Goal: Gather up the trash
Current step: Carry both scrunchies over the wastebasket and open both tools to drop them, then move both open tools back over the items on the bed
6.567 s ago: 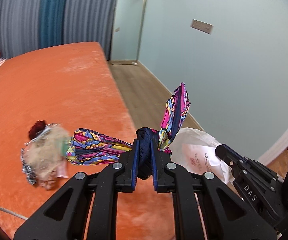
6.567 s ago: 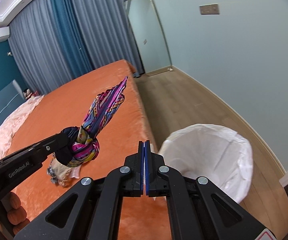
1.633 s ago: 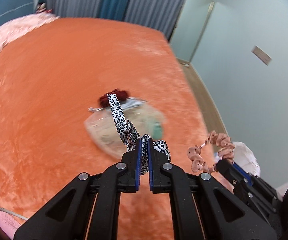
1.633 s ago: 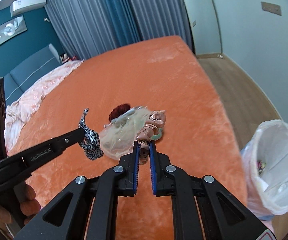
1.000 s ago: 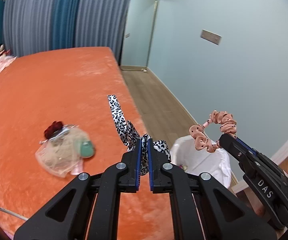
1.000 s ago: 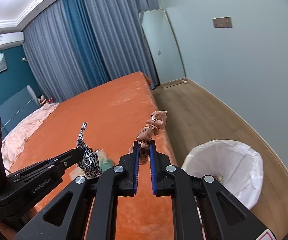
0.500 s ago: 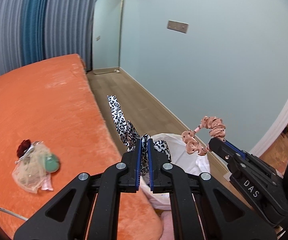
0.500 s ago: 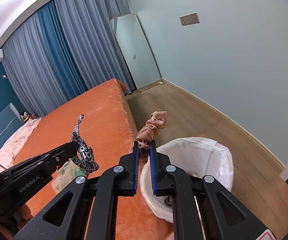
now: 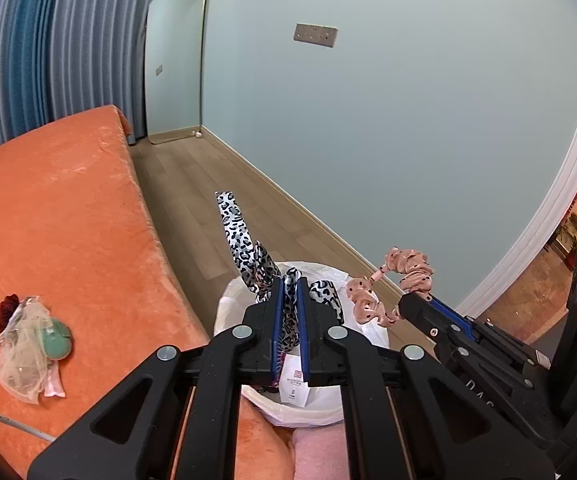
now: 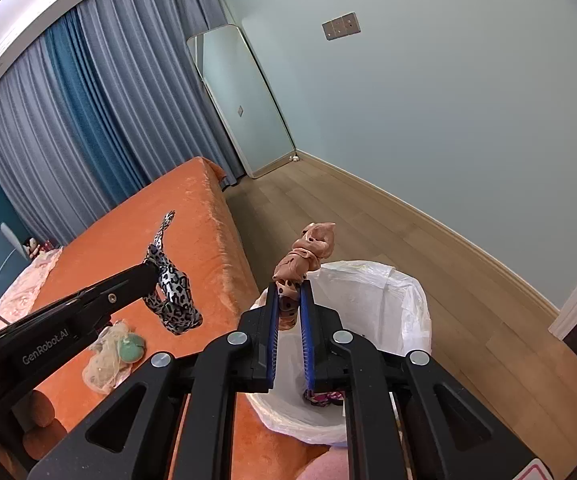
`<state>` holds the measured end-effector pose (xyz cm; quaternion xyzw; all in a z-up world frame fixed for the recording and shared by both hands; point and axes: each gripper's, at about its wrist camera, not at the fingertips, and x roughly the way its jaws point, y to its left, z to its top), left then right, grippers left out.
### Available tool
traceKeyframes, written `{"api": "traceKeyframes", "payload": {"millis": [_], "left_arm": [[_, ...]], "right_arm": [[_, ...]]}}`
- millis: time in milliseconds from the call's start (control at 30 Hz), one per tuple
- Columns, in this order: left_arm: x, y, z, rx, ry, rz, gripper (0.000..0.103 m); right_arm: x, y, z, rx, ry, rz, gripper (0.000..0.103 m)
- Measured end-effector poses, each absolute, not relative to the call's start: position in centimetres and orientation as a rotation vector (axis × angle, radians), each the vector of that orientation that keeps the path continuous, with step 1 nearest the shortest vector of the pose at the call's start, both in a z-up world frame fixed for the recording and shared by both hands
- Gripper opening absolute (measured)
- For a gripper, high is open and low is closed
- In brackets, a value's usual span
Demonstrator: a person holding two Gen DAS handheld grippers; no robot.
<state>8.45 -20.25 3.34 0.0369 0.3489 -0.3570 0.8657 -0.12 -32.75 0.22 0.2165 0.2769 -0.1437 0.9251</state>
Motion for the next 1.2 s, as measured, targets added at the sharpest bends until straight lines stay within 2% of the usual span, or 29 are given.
{"api": "traceKeyframes", "payload": {"millis": [133,233,267,300,367,400,900,1200], "left_arm": [[8.5,-20.9,3.1,0.077,0.738,-0.757,0.010],[8.7,-21.0,3.1,0.069,0.742,-0.745,0.029],[8.7,-20.9,3.1,0.065,0.741,-0.735,0.041],[8.8,-20.8,3.2,0.059,0.736,-0.722,0.048],[8.9,-20.6,3.3,0.056,0.731,-0.710,0.051],[8.9,-20.5,3.3,0.058,0.731,-0.705,0.053],[9.4,-16.2,4.1,-0.001,0.729,-0.625,0.056],[10.5,-9.5,3.3,-0.080,0.750,-0.492,0.056]], "right_arm": [[-0.2,-32.9,-0.2,0.452,0.574,-0.303,0.013],[0.1,-32.8,-0.2,0.452,0.576,-0.314,0.019],[0.1,-32.8,-0.2,0.450,0.578,-0.321,0.024],[0.1,-32.7,-0.1,0.449,0.577,-0.327,0.028],[0.0,-32.6,0.1,0.446,0.568,-0.340,0.042],[0.0,-32.5,0.1,0.446,0.565,-0.340,0.043],[1.1,-29.9,1.3,0.396,0.579,-0.281,0.049],[2.8,-26.1,2.1,0.343,0.598,-0.201,0.051]]}}
